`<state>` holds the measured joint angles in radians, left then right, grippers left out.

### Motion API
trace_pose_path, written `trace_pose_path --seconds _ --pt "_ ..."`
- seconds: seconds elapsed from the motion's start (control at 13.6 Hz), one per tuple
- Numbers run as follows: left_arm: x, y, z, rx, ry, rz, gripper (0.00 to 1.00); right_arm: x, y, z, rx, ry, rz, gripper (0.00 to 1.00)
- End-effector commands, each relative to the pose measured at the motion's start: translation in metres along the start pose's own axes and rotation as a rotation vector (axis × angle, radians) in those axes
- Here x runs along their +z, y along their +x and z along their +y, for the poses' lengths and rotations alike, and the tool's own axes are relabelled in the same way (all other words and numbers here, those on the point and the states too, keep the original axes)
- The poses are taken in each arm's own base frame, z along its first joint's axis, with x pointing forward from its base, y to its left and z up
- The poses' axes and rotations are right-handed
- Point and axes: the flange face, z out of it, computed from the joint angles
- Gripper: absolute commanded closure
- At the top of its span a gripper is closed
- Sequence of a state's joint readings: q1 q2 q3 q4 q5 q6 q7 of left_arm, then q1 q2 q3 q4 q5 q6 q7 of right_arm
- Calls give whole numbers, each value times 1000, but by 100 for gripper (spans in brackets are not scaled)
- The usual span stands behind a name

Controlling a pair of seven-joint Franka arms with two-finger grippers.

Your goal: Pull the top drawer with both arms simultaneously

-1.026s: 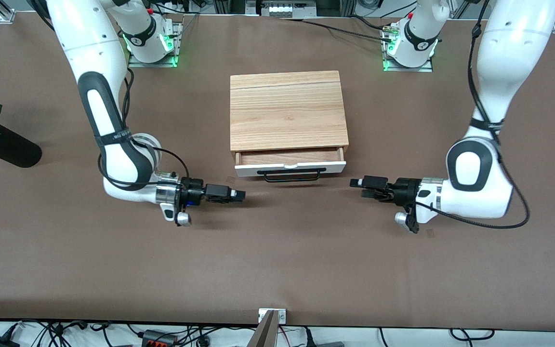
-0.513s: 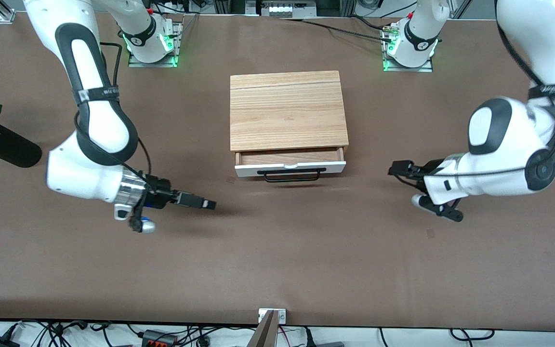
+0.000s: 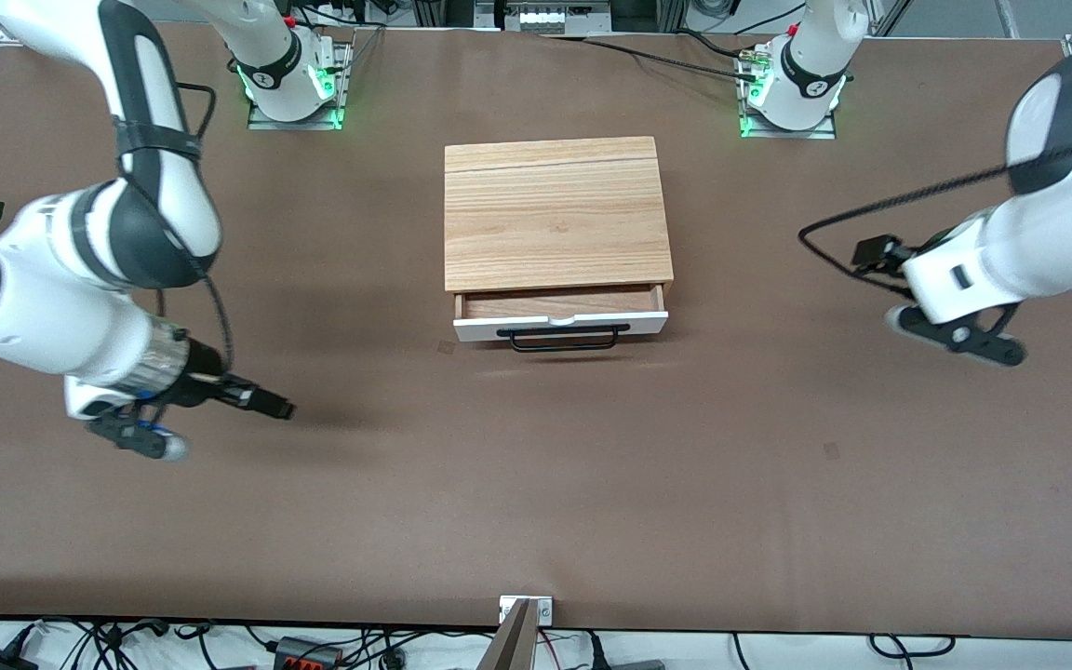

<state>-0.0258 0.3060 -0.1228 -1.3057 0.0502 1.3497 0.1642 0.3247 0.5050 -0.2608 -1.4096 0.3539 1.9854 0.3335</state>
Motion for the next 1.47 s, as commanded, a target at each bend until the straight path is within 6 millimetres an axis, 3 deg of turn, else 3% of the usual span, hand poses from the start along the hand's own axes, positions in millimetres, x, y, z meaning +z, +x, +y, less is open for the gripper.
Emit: trace_pose_path --seconds 0.0,0.22,0.44,0.51,0.66,0.73,0.81,1.03,1.25,1.39 --pt "-23 -30 -21 -83 45 61 0 -17 9 34 22 -122 14 0" --pt "-2 -59 -57 -158 71 239 0 -49 15 41 -14 -211 19 0" --pt "8 -85 -60 -176 47 237 0 -50 13 43 -10 -221 -2 0" --pt "12 -87 -57 -183 2 242 0 -51 12 44 -7 -223 -8 0" --pt "12 -88 -56 -192 -11 251 0 -87 7 39 -1 -188 42 0" --pt "11 -88 -55 -190 -9 253 0 -101 5 51 7 -179 42 0" --pt "11 -88 -55 -188 -7 254 0 -105 5 68 10 -177 35 0" --pt "9 -90 -55 -187 -5 255 0 -120 2 85 -206 -168 12 0" --pt "9 -90 -55 -179 -4 253 0 -131 -13 82 -288 -141 8 0" --pt "9 -90 -55 -175 -5 250 0 -149 -26 84 -283 -131 -7 0"
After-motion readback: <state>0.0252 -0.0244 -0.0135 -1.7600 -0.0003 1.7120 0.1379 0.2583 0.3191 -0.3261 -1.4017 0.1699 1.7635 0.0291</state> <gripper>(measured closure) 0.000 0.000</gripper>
